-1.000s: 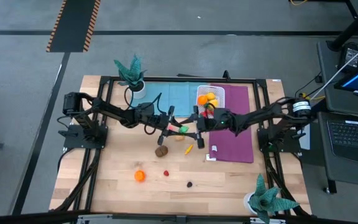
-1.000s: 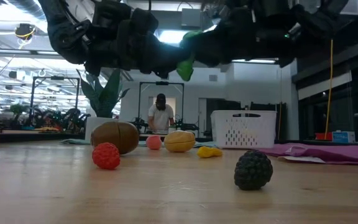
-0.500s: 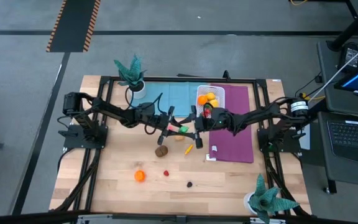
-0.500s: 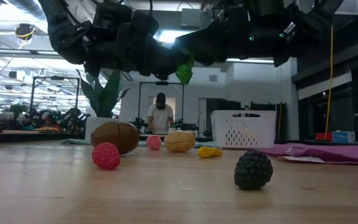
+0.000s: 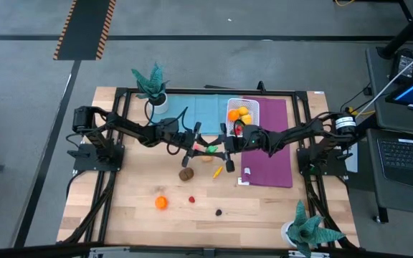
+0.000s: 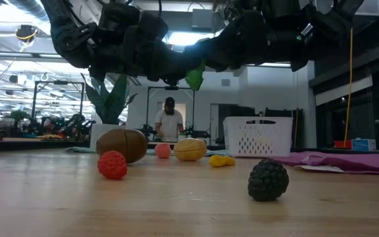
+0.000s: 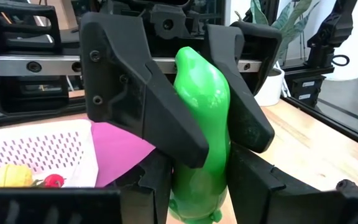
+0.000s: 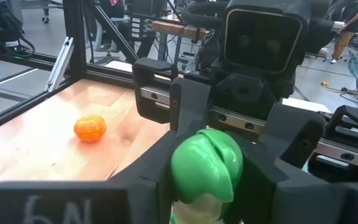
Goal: Pick and placing Produce into tupperware
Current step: Put the green pea into the white container
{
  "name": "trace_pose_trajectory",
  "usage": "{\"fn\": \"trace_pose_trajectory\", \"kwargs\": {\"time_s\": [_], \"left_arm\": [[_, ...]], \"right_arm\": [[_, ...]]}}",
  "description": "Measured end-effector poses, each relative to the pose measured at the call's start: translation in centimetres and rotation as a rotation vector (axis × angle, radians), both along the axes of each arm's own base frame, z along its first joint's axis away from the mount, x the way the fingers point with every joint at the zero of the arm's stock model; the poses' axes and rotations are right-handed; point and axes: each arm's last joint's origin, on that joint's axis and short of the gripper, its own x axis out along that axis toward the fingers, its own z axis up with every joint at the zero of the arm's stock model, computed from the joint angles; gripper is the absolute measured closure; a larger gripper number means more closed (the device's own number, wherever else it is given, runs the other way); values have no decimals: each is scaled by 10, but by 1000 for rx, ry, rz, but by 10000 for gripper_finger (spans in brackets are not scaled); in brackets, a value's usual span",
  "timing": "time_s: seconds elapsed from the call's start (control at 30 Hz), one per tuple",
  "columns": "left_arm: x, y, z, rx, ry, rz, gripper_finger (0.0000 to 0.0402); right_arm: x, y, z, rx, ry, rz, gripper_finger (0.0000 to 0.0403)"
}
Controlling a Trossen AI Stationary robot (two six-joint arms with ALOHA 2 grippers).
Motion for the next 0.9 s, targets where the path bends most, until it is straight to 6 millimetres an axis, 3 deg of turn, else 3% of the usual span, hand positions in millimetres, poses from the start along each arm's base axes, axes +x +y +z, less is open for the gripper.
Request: {"fn": "trace_pose_trajectory", "kwargs": {"time_s": [0.2, 0.57, 0.9], "left_arm": [[0, 0, 0, -1, 0, 0, 282], [-1, 0, 4, -2, -11, 2, 216], [-16, 4, 21, -21, 76, 22, 219]], "right_arm": [[0, 0, 0, 0, 0, 0, 273], [0, -1, 1, 17, -5, 3, 279], [-6, -2, 11, 45, 7, -8, 280]]}}
